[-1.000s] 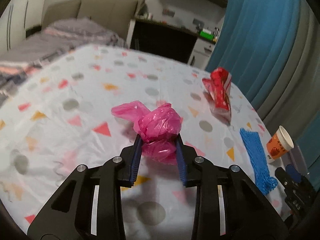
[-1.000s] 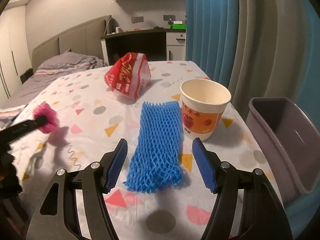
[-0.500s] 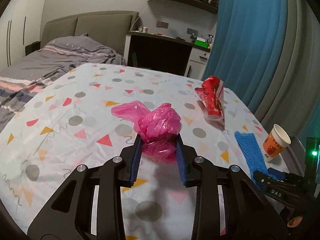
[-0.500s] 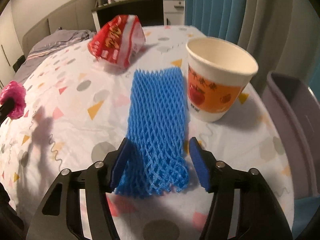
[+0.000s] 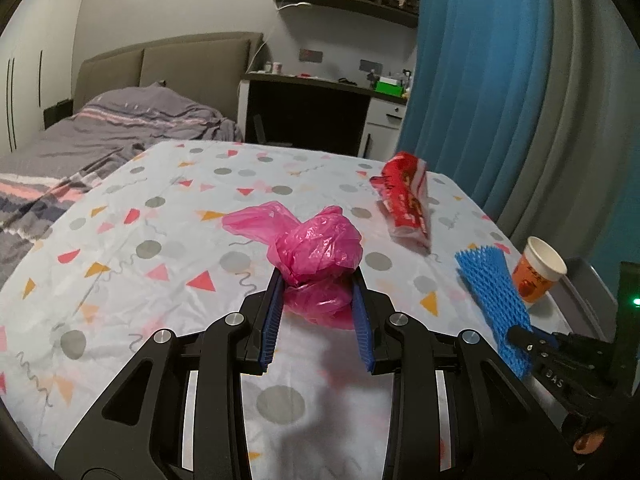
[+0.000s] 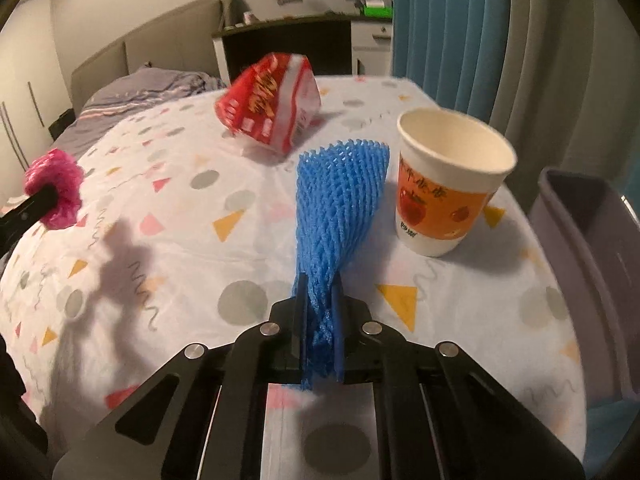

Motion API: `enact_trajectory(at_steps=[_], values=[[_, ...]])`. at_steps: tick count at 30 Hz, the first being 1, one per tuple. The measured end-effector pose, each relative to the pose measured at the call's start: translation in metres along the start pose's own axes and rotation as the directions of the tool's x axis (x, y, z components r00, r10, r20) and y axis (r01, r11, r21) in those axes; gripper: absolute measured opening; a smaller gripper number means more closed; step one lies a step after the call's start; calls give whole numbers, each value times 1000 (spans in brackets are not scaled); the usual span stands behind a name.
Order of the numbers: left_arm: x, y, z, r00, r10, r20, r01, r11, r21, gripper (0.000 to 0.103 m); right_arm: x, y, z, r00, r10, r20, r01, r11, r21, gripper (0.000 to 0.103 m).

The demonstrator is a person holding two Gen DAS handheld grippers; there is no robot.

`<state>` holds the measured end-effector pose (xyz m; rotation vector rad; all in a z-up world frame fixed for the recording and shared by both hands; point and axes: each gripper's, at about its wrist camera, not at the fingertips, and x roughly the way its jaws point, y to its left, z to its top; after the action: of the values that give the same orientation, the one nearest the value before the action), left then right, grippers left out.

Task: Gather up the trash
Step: 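Carry the pink bag and blue net over the grey bin with both tools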

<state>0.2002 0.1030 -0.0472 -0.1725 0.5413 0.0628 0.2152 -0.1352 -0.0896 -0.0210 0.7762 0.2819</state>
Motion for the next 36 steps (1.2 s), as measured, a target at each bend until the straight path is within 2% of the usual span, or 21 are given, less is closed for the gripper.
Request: enact_trajectory(at_steps=[10, 17, 27, 36], values=[[-43, -32, -7, 998, -36, 50, 34, 998, 45, 31, -77, 2, -12, 987, 50, 152, -47, 999, -23, 10], [-68, -58, -11, 995, -76, 68, 71, 995, 72, 31, -114, -10, -22, 975, 41, 217, -38, 999, -17, 10], [-94, -109, -16, 985, -153, 81, 140, 980, 144, 31, -155, -45, -38, 955, -15, 295, 6, 1000, 30, 10], [-102, -171, -22, 963, -260, 66, 239, 944, 226, 31, -173, -91, -51, 939, -98, 330, 64, 992, 112, 10]])
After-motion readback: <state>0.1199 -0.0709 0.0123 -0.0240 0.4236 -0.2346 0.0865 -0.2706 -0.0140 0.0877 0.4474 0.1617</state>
